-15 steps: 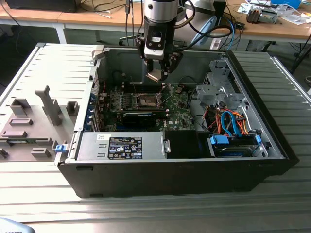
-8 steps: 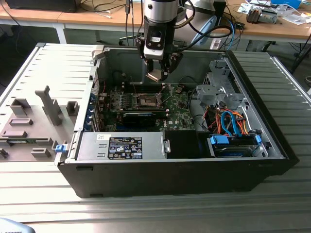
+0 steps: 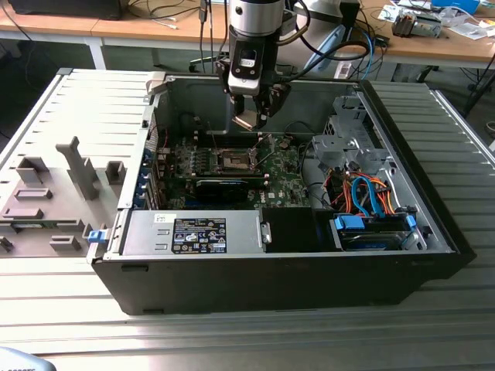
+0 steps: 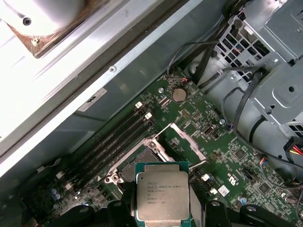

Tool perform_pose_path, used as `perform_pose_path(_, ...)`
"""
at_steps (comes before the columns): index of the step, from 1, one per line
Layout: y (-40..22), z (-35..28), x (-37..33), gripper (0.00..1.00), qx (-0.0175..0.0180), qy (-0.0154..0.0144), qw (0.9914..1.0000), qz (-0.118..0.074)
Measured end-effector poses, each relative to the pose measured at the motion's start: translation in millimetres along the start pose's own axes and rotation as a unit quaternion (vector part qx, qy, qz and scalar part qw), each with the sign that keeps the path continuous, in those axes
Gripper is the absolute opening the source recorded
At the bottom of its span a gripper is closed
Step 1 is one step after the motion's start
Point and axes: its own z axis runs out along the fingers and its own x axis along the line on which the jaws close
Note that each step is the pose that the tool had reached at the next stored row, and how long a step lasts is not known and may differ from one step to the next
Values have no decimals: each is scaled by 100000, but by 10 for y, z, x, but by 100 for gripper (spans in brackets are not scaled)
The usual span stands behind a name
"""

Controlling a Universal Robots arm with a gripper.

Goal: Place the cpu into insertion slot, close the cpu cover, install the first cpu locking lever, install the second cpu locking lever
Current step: 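Place the cpu into insertion slot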

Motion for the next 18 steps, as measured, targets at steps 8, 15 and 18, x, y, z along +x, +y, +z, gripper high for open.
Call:
perform_pose_path(8, 0, 0, 0, 55, -1, -35, 99999, 435)
perform_pose_path(15, 0, 1, 0, 55, -5, -82, 99995, 948)
perform_pose_path(18, 0, 1, 0, 55, 0, -102, 99993, 1142)
